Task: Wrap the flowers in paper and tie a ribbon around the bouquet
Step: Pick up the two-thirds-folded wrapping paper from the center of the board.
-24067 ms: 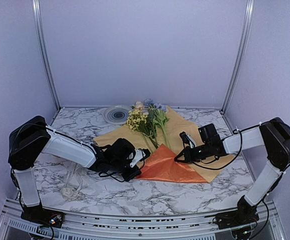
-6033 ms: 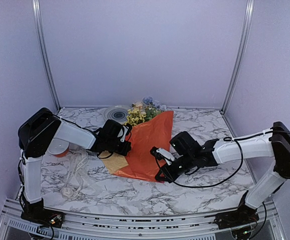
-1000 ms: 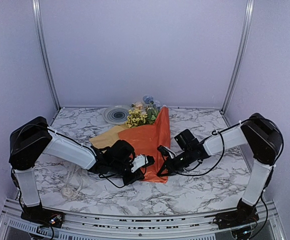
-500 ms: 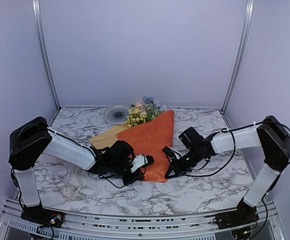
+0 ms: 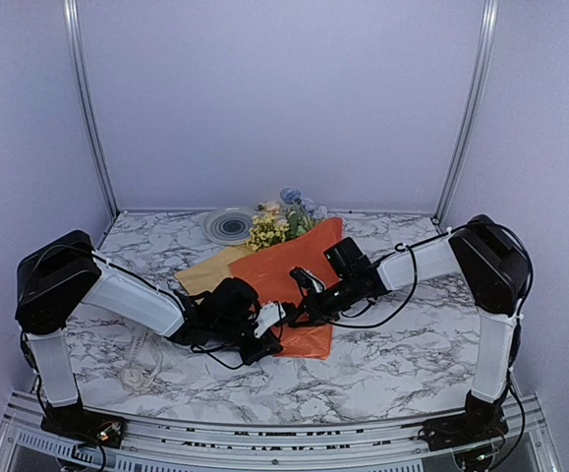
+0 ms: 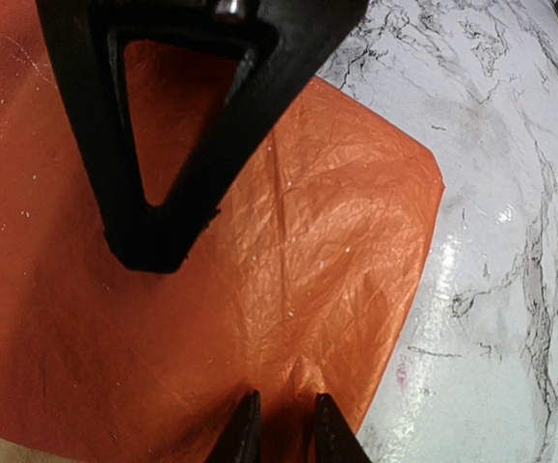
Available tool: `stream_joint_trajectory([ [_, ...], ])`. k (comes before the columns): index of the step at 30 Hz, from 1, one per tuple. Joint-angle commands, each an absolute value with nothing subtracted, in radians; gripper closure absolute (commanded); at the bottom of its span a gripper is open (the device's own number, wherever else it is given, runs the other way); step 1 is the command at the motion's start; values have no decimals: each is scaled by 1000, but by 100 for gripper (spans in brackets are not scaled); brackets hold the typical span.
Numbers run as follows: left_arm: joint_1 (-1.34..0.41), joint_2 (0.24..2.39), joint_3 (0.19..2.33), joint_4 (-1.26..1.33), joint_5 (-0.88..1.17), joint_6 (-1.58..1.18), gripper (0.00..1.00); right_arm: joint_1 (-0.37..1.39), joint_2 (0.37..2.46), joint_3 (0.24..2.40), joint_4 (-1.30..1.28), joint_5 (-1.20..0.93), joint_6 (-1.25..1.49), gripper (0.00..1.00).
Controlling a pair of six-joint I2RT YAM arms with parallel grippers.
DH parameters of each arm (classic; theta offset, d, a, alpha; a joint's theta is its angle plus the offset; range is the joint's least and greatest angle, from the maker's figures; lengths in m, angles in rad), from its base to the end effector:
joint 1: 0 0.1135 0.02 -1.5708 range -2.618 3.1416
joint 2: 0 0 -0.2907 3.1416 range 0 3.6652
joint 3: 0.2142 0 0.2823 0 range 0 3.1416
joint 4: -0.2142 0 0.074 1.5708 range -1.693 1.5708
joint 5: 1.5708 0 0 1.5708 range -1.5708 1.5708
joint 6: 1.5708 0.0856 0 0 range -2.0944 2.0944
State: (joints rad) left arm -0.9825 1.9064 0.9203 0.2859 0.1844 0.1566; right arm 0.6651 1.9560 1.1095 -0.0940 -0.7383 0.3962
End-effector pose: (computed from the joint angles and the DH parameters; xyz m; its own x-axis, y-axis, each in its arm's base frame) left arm 0.2305 -0.3739 0.0892 -0.2135 0.5964 -0.7738 0.9404 0.3400 0.0026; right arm 0.3090 0.3156 0.1051 -0.8830 -0.3298 -0.3339 -0.4637 0.5035 0.7290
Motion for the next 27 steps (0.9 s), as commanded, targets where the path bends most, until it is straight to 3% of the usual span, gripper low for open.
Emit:
stream_joint_trajectory([
  [1,-971,1917,896,190,161,98,80,695,2047,1188,-110,-777,371,100],
  [6,-970,1820,886,216,129,0,71,698,2072,1182,-204,-612,362,100],
  [9,-938,1686,847,240,84,-128,57,699,2077,1160,-187,-612,380,100],
  [17,-670,1409,602,230,-105,-625,36,703,2074,1158,-193,-586,375,100],
  [22,-592,1486,581,255,-118,-698,29,707,2079,1157,-189,-598,368,100],
  [27,-537,1635,628,338,-43,-731,28,709,2069,1149,-181,-598,369,100],
])
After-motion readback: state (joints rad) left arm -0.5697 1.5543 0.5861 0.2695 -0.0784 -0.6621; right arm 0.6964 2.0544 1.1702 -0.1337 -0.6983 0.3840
